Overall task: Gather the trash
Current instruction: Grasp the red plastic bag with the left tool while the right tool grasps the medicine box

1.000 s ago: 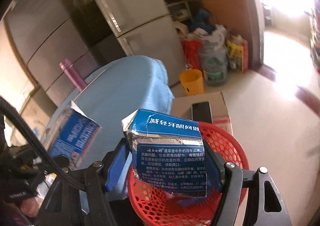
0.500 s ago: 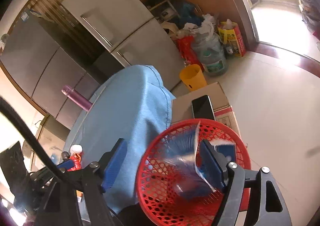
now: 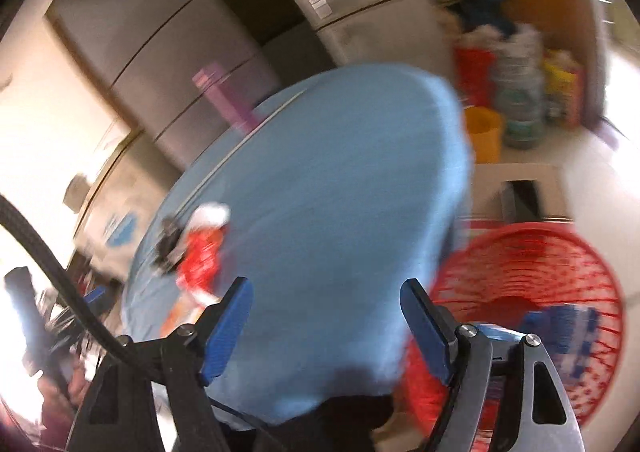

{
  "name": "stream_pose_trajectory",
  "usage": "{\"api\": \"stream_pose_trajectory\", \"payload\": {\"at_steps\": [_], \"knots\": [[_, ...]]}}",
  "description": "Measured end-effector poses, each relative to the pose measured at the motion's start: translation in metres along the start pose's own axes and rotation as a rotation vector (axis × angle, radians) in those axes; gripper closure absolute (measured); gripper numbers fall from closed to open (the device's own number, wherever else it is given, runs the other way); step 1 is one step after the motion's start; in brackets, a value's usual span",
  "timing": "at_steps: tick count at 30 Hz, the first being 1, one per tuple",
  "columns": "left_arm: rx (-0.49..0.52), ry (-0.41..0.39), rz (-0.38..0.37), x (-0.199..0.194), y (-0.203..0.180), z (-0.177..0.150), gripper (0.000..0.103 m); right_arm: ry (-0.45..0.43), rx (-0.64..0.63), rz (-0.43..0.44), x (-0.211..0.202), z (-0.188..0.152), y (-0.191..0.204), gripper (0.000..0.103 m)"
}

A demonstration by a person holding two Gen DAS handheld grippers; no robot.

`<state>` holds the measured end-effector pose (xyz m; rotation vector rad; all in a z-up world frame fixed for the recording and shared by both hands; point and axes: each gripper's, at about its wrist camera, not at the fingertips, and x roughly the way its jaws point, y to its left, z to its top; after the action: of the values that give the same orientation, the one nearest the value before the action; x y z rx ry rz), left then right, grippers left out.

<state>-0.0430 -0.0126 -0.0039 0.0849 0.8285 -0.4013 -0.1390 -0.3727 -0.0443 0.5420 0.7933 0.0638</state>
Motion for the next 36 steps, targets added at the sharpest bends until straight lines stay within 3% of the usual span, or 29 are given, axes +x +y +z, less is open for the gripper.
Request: {"api": "stream_pose_trajectory", "payload": {"at_steps": [5,10,12,18,26,30,36], "knots": [[-0.139,0.011,0.03,0.001,0.058,-0.014,0.033,0.095,-0.078,0.099,0.037,-0.006,0.057,0.024],[-0.183,0.014,0.02,0.005,0.076,-0.02,0.033,0.247,-0.048,0.196,0.073,-0.023,0.092,0.024],[-0.191,0.017,0.01,0.004,0.077,-0.023,0.033,0.306,-0.048,0.174,0.086,-0.029,0.104,0.024],[-0.203,0.017,-0.021,0.006,0.081,-0.03,0.033,0.372,0.02,0.051,0.114,-0.028,0.126,0.024],[-0.233,0.032,-0.028,0.006,0.094,-0.041,0.033,0.405,-0.009,-0.223,0.151,-0.029,0.153,0.024],[-0.25,0.035,-0.025,0.004,0.101,-0.045,0.033,0.399,-0.017,-0.265,0.157,-0.035,0.149,0.024],[-0.251,0.045,-0.059,0.008,0.097,-0.038,0.033,0.37,-0.028,-0.285,0.141,-0.035,0.13,0.048]]}}
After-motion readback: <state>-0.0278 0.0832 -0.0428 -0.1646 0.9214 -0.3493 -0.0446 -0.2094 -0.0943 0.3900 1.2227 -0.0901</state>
